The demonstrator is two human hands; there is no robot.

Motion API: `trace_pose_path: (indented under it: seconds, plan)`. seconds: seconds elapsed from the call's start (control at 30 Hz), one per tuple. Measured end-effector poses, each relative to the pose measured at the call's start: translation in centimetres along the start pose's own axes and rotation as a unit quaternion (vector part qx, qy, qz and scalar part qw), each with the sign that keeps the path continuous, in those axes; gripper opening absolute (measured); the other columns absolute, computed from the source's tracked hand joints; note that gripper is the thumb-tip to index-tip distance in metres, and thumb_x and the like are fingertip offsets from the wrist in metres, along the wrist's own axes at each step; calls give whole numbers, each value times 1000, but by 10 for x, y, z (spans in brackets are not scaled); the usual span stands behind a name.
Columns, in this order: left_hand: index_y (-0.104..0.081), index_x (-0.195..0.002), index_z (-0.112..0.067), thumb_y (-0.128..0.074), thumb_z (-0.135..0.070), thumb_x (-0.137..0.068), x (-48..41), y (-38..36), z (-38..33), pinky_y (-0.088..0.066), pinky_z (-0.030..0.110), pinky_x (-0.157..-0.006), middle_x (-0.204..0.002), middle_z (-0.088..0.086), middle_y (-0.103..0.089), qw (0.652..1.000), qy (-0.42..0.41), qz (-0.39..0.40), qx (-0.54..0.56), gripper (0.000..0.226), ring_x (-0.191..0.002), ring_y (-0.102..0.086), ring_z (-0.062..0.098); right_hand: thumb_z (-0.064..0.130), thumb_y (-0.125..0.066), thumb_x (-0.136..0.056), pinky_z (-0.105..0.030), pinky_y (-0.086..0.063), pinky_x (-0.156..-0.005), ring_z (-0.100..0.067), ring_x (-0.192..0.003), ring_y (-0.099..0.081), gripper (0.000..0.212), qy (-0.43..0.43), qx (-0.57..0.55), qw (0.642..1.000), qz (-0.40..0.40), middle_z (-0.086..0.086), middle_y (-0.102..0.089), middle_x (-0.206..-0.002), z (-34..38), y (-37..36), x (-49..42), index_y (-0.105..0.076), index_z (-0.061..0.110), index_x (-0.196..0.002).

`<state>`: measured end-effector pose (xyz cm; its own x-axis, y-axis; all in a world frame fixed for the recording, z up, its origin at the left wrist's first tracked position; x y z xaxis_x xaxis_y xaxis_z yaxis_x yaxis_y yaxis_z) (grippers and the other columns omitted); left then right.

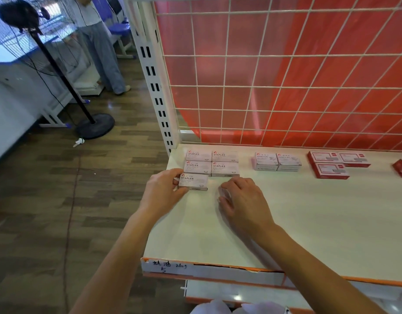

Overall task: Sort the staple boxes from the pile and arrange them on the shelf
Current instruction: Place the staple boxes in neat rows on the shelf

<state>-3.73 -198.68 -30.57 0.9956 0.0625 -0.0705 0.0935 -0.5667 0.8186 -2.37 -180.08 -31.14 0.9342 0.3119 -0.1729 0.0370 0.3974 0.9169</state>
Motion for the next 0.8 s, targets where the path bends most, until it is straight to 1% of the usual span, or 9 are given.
trace_pose_path:
  seconds: [0.1,0.27,0.4,0.53,0.63,0.7,0.8]
  plan:
    - [-68,-109,-25,-74,-25,-79,-1,-3,1,-49,34,-87,-93,-6,-70,1000,7,-6,-9,31,-79,-59,11,31,-57,-89,-32,-41,-86,-21,-102,-49,27,-7,-9,1000,5,0,-60,-110,0,-1,0,-62,17,-111]
    - [-65,-117,-25,-73,-28,-79,-1,-5,2,-49,37,-90,-101,-4,-70,1000,23,-11,-12,39,-87,-62,16,30,-56,-90,-31,-40,-89,-21,-105,-48,29,-16,-17,1000,14,0,-59,-114,-3,-2,2,-60,17,-115]
    - [-65,-117,-24,-73,-29,-79,0,-5,0,-49,35,-90,-101,-6,-70,1000,19,-13,-7,40,-85,-62,11,26,-58,-87,-34,-41,-86,-24,-103,-50,26,-23,-23,999,6,-2,-61,-109,-4,-1,4,-62,14,-110]
    - [-62,-119,-26,-72,-31,-80,1,-6,0,-49,34,-90,-103,-10,-69,999,27,-11,-14,41,-87,-61,10,24,-58,-87,-34,-41,-88,-25,-105,-49,28,-27,-31,999,8,-3,-60,-111,-6,1,6,-62,13,-112]
    - [-59,-124,-29,-71,-33,-80,0,-9,2,-49,35,-91,-109,-10,-68,999,37,5,-20,46,-93,-61,11,25,-56,-89,-31,-39,-91,-23,-108,-48,30,-30,-35,999,11,-1,-59,-116,-8,2,8,-60,15,-117]
    - [-54,-130,-26,-70,-35,-81,1,-10,0,-47,35,-94,-119,-7,-64,999,38,11,-36,52,-101,-59,14,27,-54,-90,-29,-39,-92,-20,-110,-47,31,-35,-37,999,12,0,-58,-119,-10,3,9,-59,16,-119]
    - [-49,-134,-21,-66,-33,-85,4,-7,-13,-40,34,-95,-131,-1,-53,997,23,-11,-70,54,-117,-48,21,29,-52,-92,-26,-36,-96,-18,-114,-46,34,-45,-36,998,13,1,-56,-125,-17,7,12,-56,18,-124]
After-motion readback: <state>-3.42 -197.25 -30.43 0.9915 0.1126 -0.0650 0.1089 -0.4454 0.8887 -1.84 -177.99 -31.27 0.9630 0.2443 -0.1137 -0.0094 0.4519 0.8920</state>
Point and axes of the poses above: each hand's wrist, its own x-axis away from the middle knuckle, its own y-axis out of the back of the hand, z = x × y, the point moved 9 cm from there along -x, towards the middle knuckle
